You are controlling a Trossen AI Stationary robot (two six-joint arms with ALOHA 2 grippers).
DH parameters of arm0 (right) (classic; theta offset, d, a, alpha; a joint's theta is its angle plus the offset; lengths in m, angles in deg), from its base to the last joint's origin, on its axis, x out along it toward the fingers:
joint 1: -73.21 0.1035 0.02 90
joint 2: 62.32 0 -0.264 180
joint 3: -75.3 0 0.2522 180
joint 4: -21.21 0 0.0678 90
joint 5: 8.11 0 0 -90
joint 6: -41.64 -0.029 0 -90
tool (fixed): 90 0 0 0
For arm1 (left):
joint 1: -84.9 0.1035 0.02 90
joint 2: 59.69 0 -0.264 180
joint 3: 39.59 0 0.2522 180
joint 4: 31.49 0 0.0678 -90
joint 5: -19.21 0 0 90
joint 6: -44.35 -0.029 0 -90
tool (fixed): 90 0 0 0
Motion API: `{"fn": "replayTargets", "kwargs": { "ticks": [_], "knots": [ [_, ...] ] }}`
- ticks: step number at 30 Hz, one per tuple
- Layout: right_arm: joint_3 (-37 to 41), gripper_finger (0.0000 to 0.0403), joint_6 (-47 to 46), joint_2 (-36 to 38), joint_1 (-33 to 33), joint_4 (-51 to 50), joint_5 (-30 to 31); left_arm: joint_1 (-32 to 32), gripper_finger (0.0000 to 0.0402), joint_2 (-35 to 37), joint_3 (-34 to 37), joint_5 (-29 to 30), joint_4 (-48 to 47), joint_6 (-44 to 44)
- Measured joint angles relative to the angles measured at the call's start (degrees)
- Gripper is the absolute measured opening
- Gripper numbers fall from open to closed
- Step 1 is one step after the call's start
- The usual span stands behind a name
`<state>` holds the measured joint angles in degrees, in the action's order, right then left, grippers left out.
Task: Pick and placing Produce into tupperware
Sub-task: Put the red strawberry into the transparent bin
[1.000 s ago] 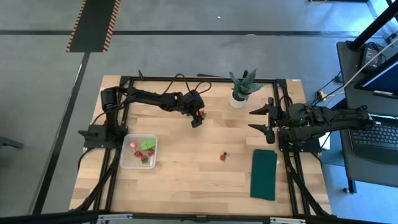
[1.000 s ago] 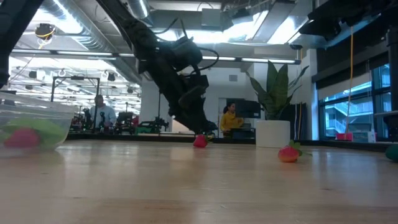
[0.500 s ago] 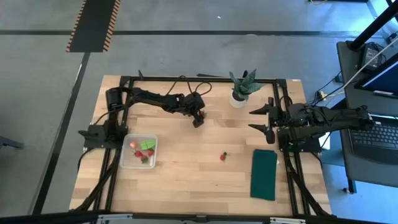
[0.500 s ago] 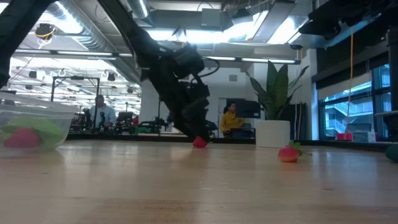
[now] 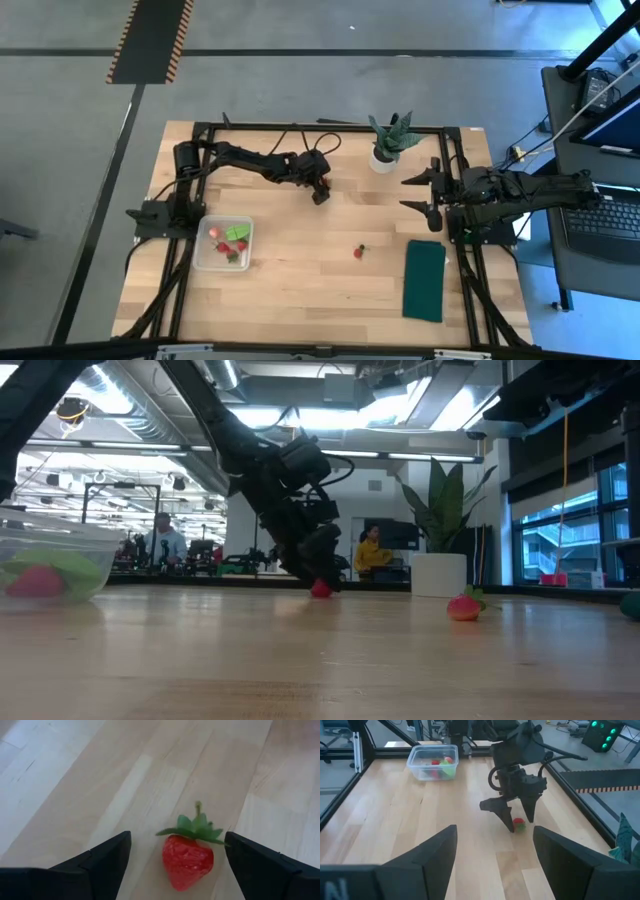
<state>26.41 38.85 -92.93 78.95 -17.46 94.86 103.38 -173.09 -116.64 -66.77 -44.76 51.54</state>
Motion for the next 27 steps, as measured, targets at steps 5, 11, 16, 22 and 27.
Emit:
{"fn": "replayTargets", "kwargs": {
  "ticks": [5,11,16,22,27],
  "knots": [
    [0.0,0.0264,0.03,0.0,0.0,-0.16,0.0,0.0,0.0293,0.0,0.0,0.0,0.0,-0.07],
    [0.0,0.0264,0.03,0.02,0.0,-0.2,0.0,0.0,0.0276,0.0,0.0,1.05,0.0,-0.19],
    [0.0,0.0264,-0.09,0.02,0.0,-0.22,0.0,-0.02,0.0261,0.0,0.0,1.07,0.0,-0.16],
    [0.0,0.0264,-0.11,0.02,0.0,-0.24,0.0,-0.13,0.0242,0.0,0.0,1.1,-0.02,-0.01],
    [0.0,0.0264,-0.13,0.02,0.0,-0.25,0.0,-0.2,0.0228,0.0,0.0,1.09,-0.02,0.16]
  ]
}}
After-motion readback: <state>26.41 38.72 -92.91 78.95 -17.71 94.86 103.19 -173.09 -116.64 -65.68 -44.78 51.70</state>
